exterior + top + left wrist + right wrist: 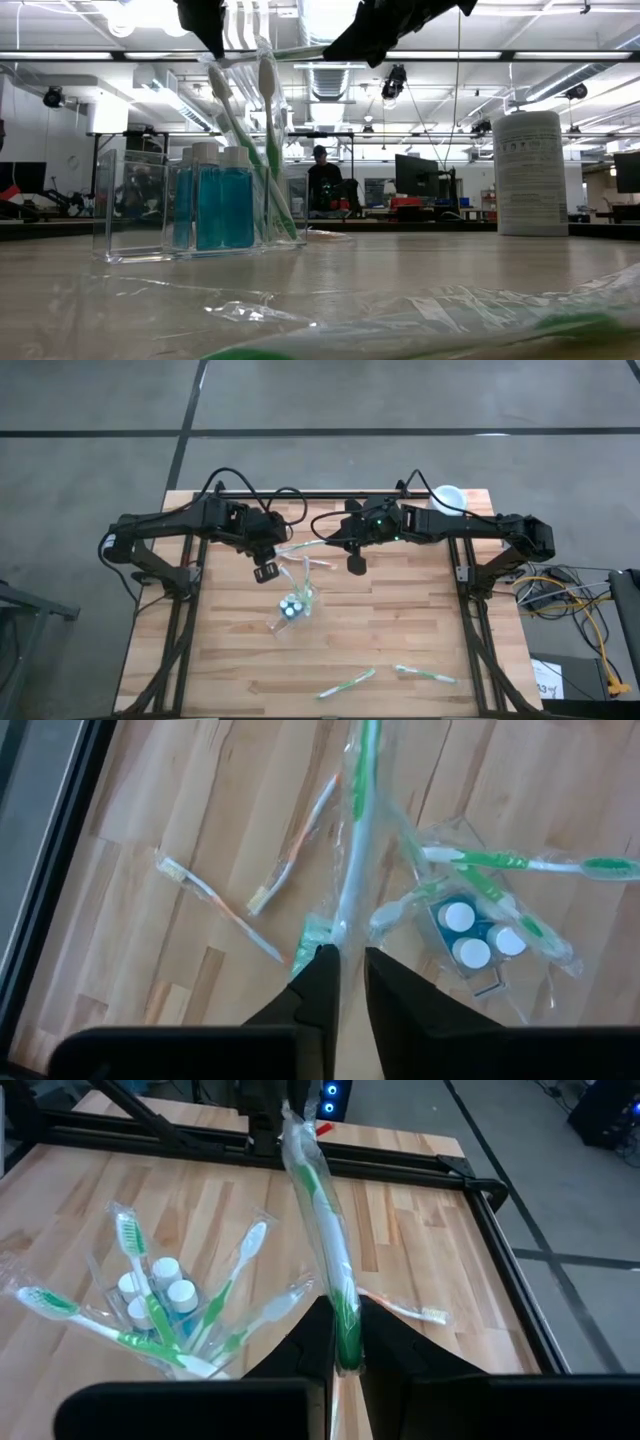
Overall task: Pick & Place toothbrushing station
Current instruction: Put the green toothbrush into the transparent organizer
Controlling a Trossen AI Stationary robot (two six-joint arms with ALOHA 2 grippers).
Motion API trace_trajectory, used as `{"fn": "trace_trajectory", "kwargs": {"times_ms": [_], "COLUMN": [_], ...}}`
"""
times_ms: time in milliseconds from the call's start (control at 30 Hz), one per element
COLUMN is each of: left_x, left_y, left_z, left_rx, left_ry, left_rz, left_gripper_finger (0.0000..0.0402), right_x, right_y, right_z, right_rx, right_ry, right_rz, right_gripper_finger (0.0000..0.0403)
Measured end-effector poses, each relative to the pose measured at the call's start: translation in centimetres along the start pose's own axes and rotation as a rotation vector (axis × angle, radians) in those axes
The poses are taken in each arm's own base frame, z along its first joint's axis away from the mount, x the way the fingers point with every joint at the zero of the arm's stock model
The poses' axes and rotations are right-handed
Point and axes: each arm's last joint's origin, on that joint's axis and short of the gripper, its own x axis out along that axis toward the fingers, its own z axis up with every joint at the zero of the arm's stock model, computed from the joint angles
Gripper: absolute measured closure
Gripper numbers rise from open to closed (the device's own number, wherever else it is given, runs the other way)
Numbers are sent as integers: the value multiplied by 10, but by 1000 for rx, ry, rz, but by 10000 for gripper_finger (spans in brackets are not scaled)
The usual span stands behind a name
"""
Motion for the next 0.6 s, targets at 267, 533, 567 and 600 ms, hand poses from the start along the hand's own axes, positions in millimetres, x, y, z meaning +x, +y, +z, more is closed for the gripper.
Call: {"fn": "trace_trajectory", "kwargs": {"times_ms": [267, 533, 567, 600], "left_x": [0, -8, -10, -11], "left_y": [1, 7, 7, 8], "left_z": [5, 4, 3, 2], "left_rx": [16, 0, -10, -22], "left_ry": [-66, -129, -134, -140], "left_rz": [52, 193, 192, 191], "left_gripper_finger": [313, 293, 293, 293], "right_x": [0, 0, 0, 0], "right_y": [-1, -2, -3, -3], "right_z": [0, -1, -1, -1], "right_rx": [-12, -9, -8, -7], "right_ry": [1, 17, 18, 18], "right_rz": [-8, -61, -65, -67], "right_gripper_finger": [380, 380, 380, 380]}}
